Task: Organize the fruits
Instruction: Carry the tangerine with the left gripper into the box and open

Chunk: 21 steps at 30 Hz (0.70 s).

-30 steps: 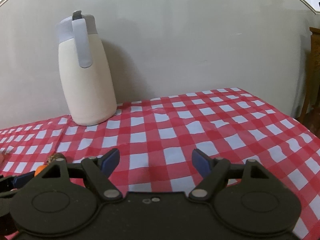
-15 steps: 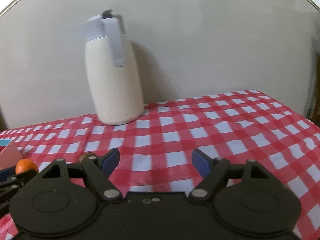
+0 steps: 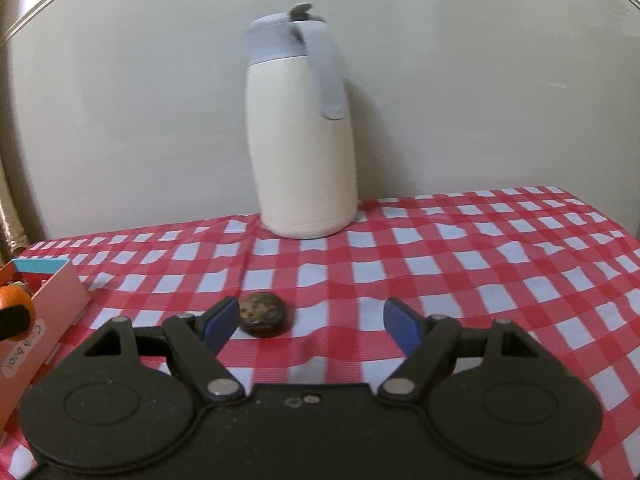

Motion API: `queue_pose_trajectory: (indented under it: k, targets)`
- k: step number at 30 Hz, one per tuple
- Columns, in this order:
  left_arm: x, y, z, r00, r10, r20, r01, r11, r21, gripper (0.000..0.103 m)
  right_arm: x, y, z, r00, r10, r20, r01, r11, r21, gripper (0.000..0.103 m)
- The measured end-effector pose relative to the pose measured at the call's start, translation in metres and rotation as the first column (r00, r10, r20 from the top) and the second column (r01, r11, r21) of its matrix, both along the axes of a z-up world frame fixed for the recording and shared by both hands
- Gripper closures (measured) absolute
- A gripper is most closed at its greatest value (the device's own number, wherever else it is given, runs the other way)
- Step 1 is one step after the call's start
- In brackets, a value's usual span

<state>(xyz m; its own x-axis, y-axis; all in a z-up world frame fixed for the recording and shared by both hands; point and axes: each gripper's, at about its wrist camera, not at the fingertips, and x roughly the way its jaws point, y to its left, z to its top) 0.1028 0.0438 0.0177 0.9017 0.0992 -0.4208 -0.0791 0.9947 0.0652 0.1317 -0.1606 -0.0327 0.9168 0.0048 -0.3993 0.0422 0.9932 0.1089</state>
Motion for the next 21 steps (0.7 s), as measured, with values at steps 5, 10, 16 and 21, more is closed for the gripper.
queue_pose_trajectory:
  k: [5, 10, 16, 21]
  targets:
    - [-0.008, 0.032, -0.001, 0.998, 0.067, 0.004, -0.067, 0.998, 0.004, 0.068, 0.002, 0.017, -0.002, 1.000, 0.030, -0.003, -0.030, 1.000, -0.005, 0.024]
    - [-0.013, 0.067, -0.007, 0.990, 0.140, -0.014, -0.140, 0.990, 0.011, 0.068, 0.002, 0.033, -0.002, 0.998, 0.056, -0.005, -0.056, 0.998, -0.004, 0.024]
    - [-0.012, 0.107, -0.019, 0.974, 0.222, -0.051, -0.223, 0.975, -0.007, 0.067, 0.000, 0.052, -0.003, 0.996, 0.083, -0.010, -0.083, 0.996, -0.012, 0.024]
    - [-0.017, 0.118, -0.020, 0.968, 0.248, -0.038, -0.248, 0.969, -0.004, 0.036, 0.003, 0.065, -0.005, 0.995, 0.101, -0.017, -0.102, 0.995, -0.020, 0.024]
